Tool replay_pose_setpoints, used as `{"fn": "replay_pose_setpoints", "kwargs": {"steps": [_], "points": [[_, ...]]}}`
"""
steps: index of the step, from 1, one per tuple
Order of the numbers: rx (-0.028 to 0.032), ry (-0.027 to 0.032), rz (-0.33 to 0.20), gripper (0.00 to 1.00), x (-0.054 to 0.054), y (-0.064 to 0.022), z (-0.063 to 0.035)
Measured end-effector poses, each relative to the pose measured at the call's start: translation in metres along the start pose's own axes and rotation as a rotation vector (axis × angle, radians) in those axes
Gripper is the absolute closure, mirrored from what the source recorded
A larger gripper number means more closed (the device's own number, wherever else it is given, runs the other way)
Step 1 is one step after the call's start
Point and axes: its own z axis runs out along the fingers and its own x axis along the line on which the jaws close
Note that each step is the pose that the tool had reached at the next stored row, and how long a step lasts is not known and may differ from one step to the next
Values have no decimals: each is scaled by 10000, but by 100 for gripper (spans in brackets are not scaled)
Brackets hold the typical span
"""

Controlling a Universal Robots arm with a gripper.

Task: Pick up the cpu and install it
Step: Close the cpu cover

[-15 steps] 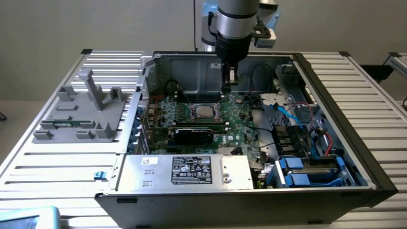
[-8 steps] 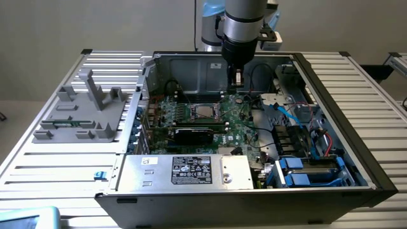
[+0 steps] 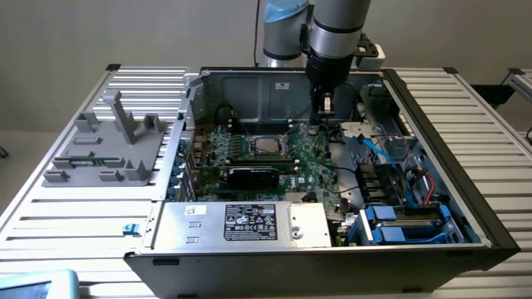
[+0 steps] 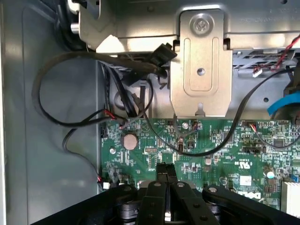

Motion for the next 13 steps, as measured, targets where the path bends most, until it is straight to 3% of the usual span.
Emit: {"fn": "replay_pose_setpoints", "kwargs": {"steps": [6, 13], "points": [[-3, 0, 19, 89, 0, 57, 110], [-9, 0, 65, 89, 8, 65, 239]]}}
